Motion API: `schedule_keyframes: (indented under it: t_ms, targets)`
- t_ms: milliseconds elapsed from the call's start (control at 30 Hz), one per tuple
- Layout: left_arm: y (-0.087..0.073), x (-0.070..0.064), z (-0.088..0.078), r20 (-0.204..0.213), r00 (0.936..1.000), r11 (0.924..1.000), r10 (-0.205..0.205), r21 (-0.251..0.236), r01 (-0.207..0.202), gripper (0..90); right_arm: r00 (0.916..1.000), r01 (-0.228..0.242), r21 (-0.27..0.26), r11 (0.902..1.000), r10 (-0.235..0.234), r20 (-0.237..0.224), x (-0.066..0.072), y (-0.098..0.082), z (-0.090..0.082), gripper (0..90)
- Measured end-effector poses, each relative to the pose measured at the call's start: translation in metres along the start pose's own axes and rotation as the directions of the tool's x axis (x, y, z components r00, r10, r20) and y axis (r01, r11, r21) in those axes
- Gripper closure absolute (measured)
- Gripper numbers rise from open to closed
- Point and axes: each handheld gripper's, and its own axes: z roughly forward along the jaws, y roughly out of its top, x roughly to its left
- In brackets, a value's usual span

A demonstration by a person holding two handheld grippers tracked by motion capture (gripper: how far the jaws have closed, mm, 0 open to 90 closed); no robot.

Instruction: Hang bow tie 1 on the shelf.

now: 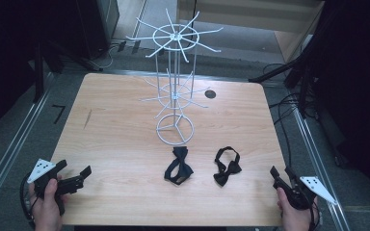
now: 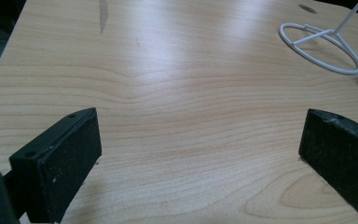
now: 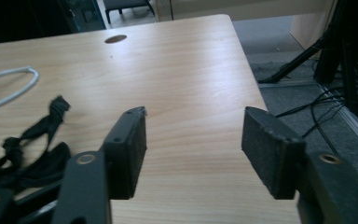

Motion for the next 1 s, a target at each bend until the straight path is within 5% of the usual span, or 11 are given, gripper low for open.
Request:
schedule_keyframes:
  t_ms: [167,267,433,800,1000]
  targets:
    - [0.000,0.000,0.000,-0.001,1.0000,1.0000,-0.003,-0.003,0.003,0.0,0.9981,-0.041,0.009,0.9991,0.042,-0.046,0.011,0.004,-0.003,50.2]
    - [0.000,0.000,0.000,-0.001,1.0000,1.0000,-0.001,-0.002,0.001,0.0,0.9943,-0.019,0.013,0.9997,0.020,-0.105,0.017,0.006,-0.004,50.2]
    - [0.000,0.000,0.000,-0.002,1.0000,1.0000,-0.001,-0.001,0.001,0.0,0.9950,0.024,0.026,0.9994,-0.021,-0.097,0.025,0.007,-0.005,43.4]
    - [0.000,0.000,0.000,-0.001,1.0000,1.0000,-0.001,-0.004,0.001,0.0,0.9909,0.055,0.002,0.9985,-0.054,-0.123,0.042,0.010,-0.006,49.7]
    - [0.000,-0.001,0.000,-0.002,1.0000,1.0000,0.002,-0.004,-0.002,0.0,0.9855,0.054,-0.008,0.9985,-0.054,-0.161,0.050,0.012,-0.004,43.2]
